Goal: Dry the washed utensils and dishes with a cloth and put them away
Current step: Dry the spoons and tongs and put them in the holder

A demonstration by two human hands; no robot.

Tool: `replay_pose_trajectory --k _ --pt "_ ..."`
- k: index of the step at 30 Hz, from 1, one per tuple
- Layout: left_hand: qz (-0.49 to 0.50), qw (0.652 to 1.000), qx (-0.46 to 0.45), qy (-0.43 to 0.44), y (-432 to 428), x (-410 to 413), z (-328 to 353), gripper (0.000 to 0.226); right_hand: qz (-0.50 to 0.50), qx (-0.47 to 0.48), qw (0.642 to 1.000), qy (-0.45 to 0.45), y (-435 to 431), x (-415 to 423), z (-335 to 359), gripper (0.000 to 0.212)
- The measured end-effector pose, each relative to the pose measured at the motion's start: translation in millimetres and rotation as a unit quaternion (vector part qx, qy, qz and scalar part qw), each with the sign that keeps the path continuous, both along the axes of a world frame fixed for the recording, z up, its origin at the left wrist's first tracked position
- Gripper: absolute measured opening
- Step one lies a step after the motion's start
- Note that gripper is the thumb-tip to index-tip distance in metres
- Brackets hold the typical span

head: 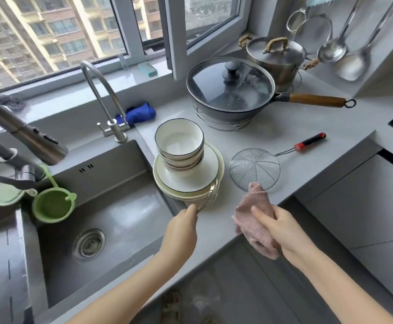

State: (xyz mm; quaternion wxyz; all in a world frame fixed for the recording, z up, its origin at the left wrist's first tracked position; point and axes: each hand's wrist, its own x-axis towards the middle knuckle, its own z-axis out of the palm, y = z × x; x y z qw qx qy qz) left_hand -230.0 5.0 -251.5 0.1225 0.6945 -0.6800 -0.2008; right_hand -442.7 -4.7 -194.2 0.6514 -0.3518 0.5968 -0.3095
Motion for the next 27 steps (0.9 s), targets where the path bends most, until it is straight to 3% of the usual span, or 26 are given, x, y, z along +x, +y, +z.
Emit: replay_pose_trajectory --k 3,7,12,16,19,27 --pt "0.007 0.997 -0.050 -0.055 11.2 26.8 23.4 0.015 -0.007 0.008 0.996 -0.084 -5.8 16.0 12.2 0.034" --pt "0.004 0.986 -0.085 -0.145 23.7 68.4 44.4 0.035 0.005 0.004 0.993 -0.119 -11.1 55.2 23.5 0.036" --pt "0.005 0.977 -0.132 -0.170 43.2 118.1 61.7 0.036 0.022 0.053 0.987 -0.149 -13.6 129.6 18.3 0.040" --pt "0.001 0.971 -0.151 -0.186 57.2 152.9 73.5 0.034 0.040 0.016 0.990 -0.137 -3.3 215.2 5.9 0.024" --pt "0.033 0.981 -0.128 -0.143 67.9 188.4 71.2 0.019 -0.004 -0.029 0.995 -0.096 7.1 271.6 -3.8 0.006" --pt "0.172 0.983 -0.046 0.033 81.5 266.0 62.9 0.023 -0.023 -0.123 0.988 0.091 14.8 369.4 -20.2 0.040"
